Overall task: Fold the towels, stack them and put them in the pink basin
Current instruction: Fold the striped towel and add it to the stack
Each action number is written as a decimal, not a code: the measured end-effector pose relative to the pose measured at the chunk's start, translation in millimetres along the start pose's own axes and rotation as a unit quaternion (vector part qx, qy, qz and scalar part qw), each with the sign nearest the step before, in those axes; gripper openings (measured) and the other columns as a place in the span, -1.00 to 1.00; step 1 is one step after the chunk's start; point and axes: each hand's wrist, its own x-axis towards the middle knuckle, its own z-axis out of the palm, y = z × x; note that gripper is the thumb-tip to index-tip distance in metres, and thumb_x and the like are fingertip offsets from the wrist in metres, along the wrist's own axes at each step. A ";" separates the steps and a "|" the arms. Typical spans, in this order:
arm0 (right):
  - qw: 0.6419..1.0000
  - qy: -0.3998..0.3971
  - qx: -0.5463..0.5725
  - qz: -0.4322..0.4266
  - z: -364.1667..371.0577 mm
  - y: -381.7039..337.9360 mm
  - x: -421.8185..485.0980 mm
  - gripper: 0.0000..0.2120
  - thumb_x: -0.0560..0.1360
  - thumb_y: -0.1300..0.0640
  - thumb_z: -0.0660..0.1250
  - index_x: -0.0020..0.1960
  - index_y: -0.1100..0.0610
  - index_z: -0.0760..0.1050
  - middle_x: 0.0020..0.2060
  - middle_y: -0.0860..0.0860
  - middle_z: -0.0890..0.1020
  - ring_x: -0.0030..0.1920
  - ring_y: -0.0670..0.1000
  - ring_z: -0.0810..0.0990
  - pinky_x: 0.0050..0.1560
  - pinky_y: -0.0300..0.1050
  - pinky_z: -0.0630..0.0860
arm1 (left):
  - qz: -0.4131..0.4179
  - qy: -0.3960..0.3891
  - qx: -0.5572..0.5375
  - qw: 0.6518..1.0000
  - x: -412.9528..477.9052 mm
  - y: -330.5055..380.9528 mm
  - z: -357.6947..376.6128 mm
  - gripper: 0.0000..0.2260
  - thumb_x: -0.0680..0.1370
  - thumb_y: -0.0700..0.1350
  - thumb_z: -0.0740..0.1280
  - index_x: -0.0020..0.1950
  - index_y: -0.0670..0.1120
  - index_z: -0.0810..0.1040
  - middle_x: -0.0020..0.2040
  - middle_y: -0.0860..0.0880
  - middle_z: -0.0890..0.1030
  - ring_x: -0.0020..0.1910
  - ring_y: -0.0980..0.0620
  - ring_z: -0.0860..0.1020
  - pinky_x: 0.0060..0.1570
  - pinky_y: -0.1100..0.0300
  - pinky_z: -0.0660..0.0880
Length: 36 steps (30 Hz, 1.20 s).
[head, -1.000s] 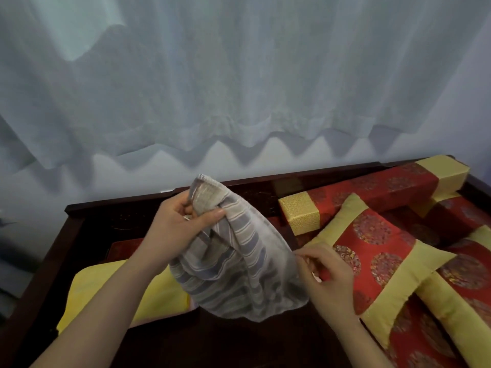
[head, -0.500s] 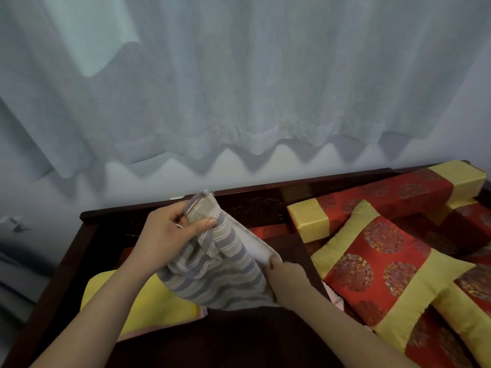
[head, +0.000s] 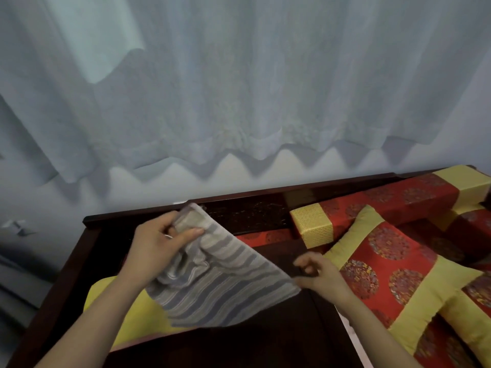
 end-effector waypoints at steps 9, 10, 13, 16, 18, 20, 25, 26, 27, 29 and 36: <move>0.971 -0.007 0.093 -0.218 15.8 -141.7 6.5 -0.80 0.33 0.02 0.53 -0.06 -0.10 0.65 -0.14 -0.14 0.62 -0.09 -0.10 0.58 -0.04 -0.19 0.49 | 0.144 -0.094 0.169 0.970 -5.3 30.3 46.5 -0.63 0.33 0.38 0.26 -0.26 0.08 0.45 -0.40 0.08 0.46 -0.35 0.15 0.45 -0.35 0.06 0.43; 0.970 -0.003 0.090 -0.226 16.9 -141.7 8.4 -0.84 0.34 0.04 0.53 -0.09 -0.08 0.66 -0.18 -0.13 0.62 -0.13 -0.10 0.58 -0.06 -0.15 0.49 | 0.143 -0.095 0.154 0.973 -4.9 32.0 48.1 -0.63 0.33 0.37 0.29 -0.25 0.07 0.47 -0.41 0.08 0.47 -0.36 0.14 0.45 -0.36 0.06 0.44; 0.965 0.020 0.062 -0.254 14.1 -135.8 14.9 -0.90 0.37 0.14 0.51 -0.16 -0.01 0.65 -0.26 -0.14 0.60 -0.22 -0.10 0.56 -0.16 -0.25 0.44 | 0.131 -0.107 0.087 0.982 -2.7 35.4 52.9 -0.69 0.29 0.25 0.46 -0.20 0.07 0.53 -0.40 0.14 0.48 -0.41 0.13 0.43 -0.37 0.17 0.38; 0.969 0.091 0.050 -0.226 -8.6 -123.0 28.5 -0.92 0.41 0.17 0.47 -0.15 0.03 0.59 -0.28 -0.11 0.60 -0.25 -0.16 0.55 -0.20 -0.31 0.44 | 0.081 -0.132 0.048 0.987 6.8 31.3 46.4 -0.52 0.20 0.07 0.60 0.04 0.15 0.50 -0.38 0.10 0.38 -0.40 0.16 0.36 -0.36 0.29 0.30; 0.972 0.135 0.022 -0.192 -35.0 -108.4 38.9 -0.92 0.46 0.14 0.41 -0.13 0.01 0.53 -0.24 -0.13 0.60 -0.24 -0.24 0.54 -0.21 -0.40 0.43 | 0.074 -0.160 0.077 0.981 15.4 21.7 34.1 -0.41 0.23 -0.04 0.61 0.16 0.18 0.44 -0.27 0.08 0.39 -0.35 0.17 0.37 -0.34 0.34 0.32; 0.971 0.172 -0.006 -0.166 -65.1 -90.6 46.9 -0.87 0.50 0.13 0.37 -0.14 -0.06 0.45 -0.24 -0.13 0.58 -0.27 -0.30 0.52 -0.24 -0.44 0.41 | 0.077 -0.188 0.087 0.975 25.0 7.2 19.1 -0.52 0.33 -0.14 0.55 0.15 0.16 0.47 -0.16 0.04 0.44 -0.24 0.16 0.44 -0.26 0.31 0.42; 0.973 0.148 0.074 -0.161 -111.6 -62.5 53.8 -0.93 0.48 0.19 0.39 -0.10 0.07 0.51 -0.37 -0.06 0.62 -0.34 -0.14 0.53 -0.26 -0.25 0.48 | 0.095 -0.190 0.101 0.972 47.8 -10.5 -4.8 -0.72 0.37 0.24 0.39 -0.19 0.03 0.61 -0.22 0.01 0.59 -0.17 0.10 0.56 -0.18 0.21 0.46; 0.974 0.137 0.085 -0.160 -116.1 -59.4 53.1 -0.93 0.48 0.24 0.38 -0.07 0.11 0.53 -0.37 -0.08 0.65 -0.34 -0.16 0.56 -0.27 -0.29 0.50 | 0.088 -0.183 0.093 0.975 51.1 -10.5 -4.3 -0.69 0.36 0.23 0.43 -0.24 -0.01 0.62 -0.27 -0.03 0.60 -0.21 0.09 0.56 -0.21 0.21 0.44; 0.975 0.128 0.094 -0.157 -119.8 -57.6 51.5 -0.91 0.48 0.26 0.37 -0.03 0.13 0.56 -0.35 -0.09 0.67 -0.33 -0.17 0.59 -0.25 -0.31 0.52 | 0.073 -0.173 0.074 0.979 53.1 -8.7 -3.7 -0.74 0.35 0.17 0.47 -0.26 -0.03 0.63 -0.27 -0.04 0.63 -0.24 0.11 0.57 -0.22 0.23 0.43; 0.976 0.111 0.112 -0.147 -126.7 -56.1 44.4 -0.87 0.43 0.23 0.40 -0.02 0.15 0.61 -0.28 -0.04 0.71 -0.26 -0.12 0.64 -0.19 -0.28 0.58 | 0.043 -0.149 0.033 0.987 53.8 -5.0 -1.8 -0.89 0.34 -0.02 0.51 -0.27 -0.04 0.67 -0.25 -0.01 0.67 -0.25 0.12 0.60 -0.21 0.28 0.45; 0.992 0.011 0.092 -0.087 -131.7 -20.6 -12.2 -0.87 0.28 0.32 0.47 -0.17 0.27 0.62 -0.34 0.04 0.66 -0.35 -0.10 0.60 -0.34 -0.31 0.51 | 0.023 -0.235 0.032 0.971 4.7 -30.0 14.8 -0.81 0.25 -0.06 0.60 -0.30 0.01 0.61 -0.26 -0.01 0.65 -0.25 0.02 0.62 -0.22 0.12 0.54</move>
